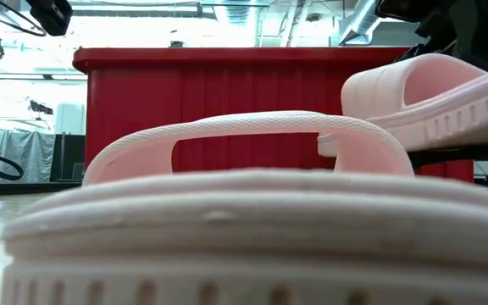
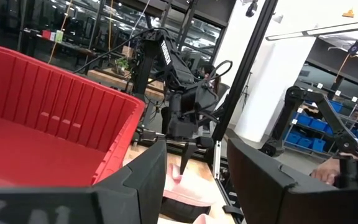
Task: Pick and place slides into bin
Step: Put the right pink slide into the red container
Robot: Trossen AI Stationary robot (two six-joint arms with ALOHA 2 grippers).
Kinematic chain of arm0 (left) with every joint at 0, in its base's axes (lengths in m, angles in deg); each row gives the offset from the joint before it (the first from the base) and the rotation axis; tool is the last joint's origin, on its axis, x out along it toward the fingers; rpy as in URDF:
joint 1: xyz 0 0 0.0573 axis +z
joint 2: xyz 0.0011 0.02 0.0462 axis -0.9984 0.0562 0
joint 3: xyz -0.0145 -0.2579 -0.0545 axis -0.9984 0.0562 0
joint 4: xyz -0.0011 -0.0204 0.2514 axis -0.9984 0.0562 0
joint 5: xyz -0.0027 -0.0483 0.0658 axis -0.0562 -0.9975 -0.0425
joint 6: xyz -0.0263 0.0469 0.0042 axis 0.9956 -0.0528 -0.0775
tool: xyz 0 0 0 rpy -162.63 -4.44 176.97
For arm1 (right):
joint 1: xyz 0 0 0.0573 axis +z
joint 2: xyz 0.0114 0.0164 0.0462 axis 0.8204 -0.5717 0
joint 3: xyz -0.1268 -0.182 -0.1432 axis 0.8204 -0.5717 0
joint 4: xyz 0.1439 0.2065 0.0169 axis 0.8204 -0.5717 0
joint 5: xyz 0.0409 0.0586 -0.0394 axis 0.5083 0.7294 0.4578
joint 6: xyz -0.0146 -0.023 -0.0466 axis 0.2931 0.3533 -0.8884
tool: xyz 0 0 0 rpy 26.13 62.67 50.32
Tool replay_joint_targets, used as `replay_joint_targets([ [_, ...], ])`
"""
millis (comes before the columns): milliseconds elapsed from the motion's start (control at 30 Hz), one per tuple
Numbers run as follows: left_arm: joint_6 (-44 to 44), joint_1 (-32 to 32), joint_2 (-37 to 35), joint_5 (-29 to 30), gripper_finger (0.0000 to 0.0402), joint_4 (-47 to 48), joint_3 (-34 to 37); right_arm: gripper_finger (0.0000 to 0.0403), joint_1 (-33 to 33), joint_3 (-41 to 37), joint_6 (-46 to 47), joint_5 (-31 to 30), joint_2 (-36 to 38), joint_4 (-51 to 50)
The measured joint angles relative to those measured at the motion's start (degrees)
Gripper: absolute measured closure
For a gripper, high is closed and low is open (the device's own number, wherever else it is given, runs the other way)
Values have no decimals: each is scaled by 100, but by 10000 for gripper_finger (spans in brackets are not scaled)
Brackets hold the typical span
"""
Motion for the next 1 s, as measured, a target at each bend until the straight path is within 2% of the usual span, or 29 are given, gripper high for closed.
replay_joint_targets([
  [767,0,0,0,0,241,35,0,238,109,-4,46,597,258,-124],
  [900,0,0,0,0,241,34,0,261,111,-4,48,682,258,-124],
  [1000,0,0,0,0,241,33,0,302,114,-6,38,765,256,-125],
])
